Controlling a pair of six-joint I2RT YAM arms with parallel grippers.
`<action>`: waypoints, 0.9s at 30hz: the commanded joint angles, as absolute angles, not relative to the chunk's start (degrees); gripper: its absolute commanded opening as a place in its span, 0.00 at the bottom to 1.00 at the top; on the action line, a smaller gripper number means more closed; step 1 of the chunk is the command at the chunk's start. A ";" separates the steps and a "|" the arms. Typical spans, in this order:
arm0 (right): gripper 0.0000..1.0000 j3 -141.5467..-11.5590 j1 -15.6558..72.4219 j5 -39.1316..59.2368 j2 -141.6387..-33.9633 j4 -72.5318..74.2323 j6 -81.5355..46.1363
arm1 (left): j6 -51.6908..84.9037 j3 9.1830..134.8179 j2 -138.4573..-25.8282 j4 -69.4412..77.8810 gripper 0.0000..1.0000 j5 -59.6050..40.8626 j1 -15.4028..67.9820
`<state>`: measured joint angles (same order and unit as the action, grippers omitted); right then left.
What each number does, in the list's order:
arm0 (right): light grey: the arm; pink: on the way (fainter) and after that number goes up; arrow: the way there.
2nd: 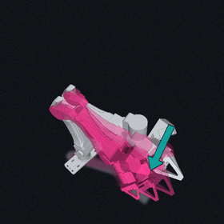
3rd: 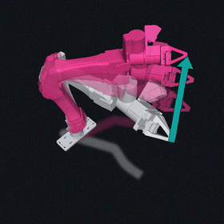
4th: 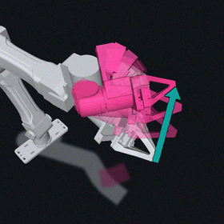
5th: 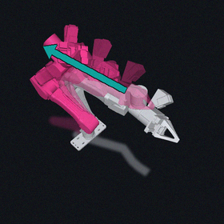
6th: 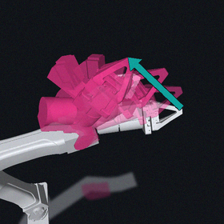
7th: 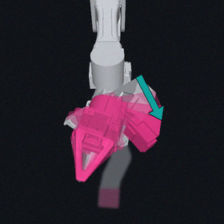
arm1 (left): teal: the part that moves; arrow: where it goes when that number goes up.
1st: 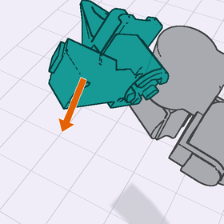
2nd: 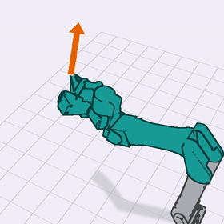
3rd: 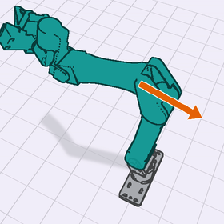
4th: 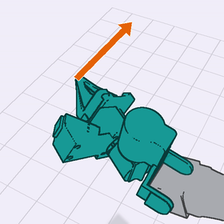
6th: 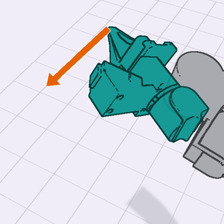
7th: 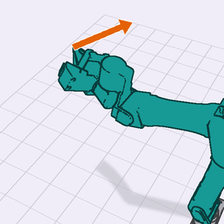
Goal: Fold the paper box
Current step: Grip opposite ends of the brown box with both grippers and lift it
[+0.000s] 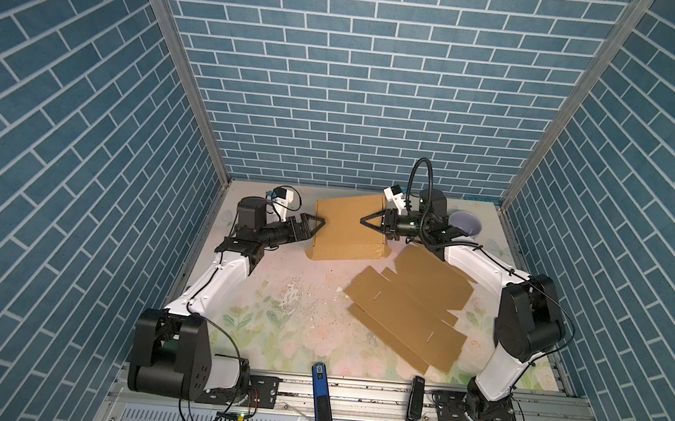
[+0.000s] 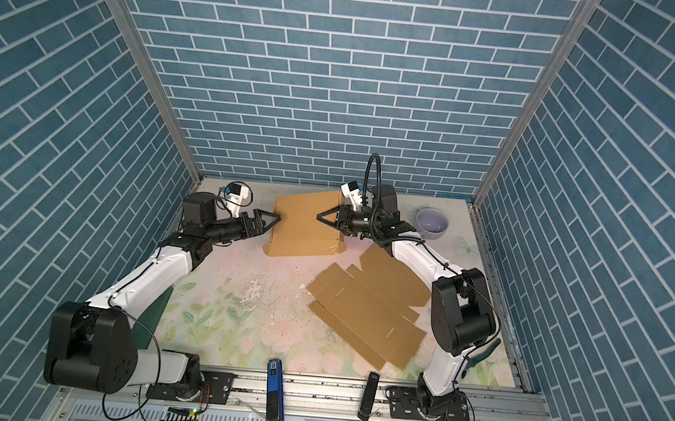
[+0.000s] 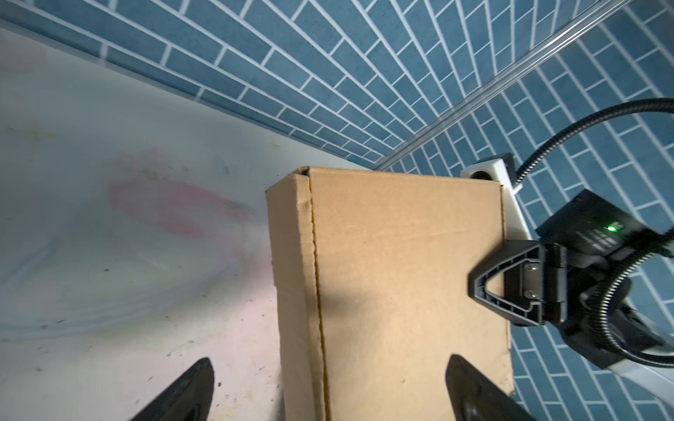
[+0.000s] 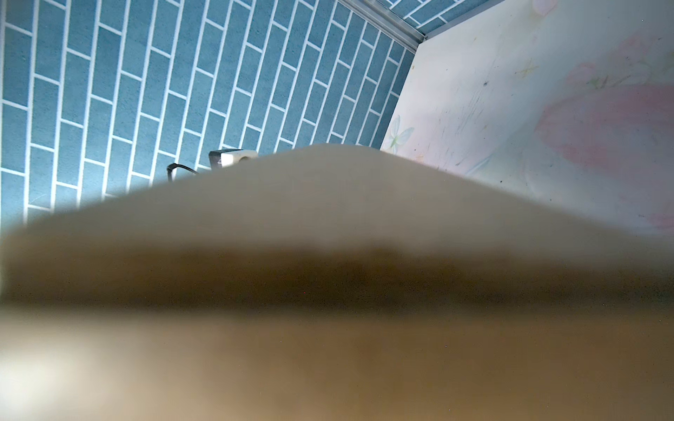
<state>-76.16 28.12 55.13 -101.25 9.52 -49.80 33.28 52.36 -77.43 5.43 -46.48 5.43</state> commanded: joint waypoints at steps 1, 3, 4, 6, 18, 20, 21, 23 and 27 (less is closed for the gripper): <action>0.36 -75.02 28.03 59.01 -100.25 15.13 -53.25 | 36.03 51.68 -77.70 11.50 1.00 -51.72 6.53; 0.35 -74.46 28.04 60.21 -100.93 20.14 -56.16 | 36.22 51.38 -78.12 11.83 1.00 -52.16 7.02; 0.35 -74.23 27.97 60.70 -101.14 22.11 -57.25 | 36.58 51.26 -78.38 12.14 1.00 -52.38 7.12; 0.35 -74.14 27.95 61.69 -101.87 25.42 -59.06 | 38.49 50.44 -78.90 14.79 1.00 -53.38 7.21; 0.34 -76.20 27.95 64.95 -104.67 27.02 -58.48 | 51.40 50.27 -82.22 33.51 0.93 -58.42 11.32; 0.34 -76.20 27.95 64.95 -104.68 26.85 -58.20 | 53.64 50.23 -82.74 36.40 0.91 -58.96 11.77; 0.34 -76.10 27.95 64.87 -104.74 26.98 -58.10 | 54.67 50.20 -83.00 37.74 0.90 -59.15 11.99; 0.34 -75.98 27.94 64.86 -104.79 27.18 -58.10 | 56.54 50.12 -83.41 40.11 0.88 -59.49 12.17; 0.34 -75.79 27.95 65.28 -104.77 27.55 -57.87 | 62.28 49.76 -84.84 47.77 0.80 -60.36 12.48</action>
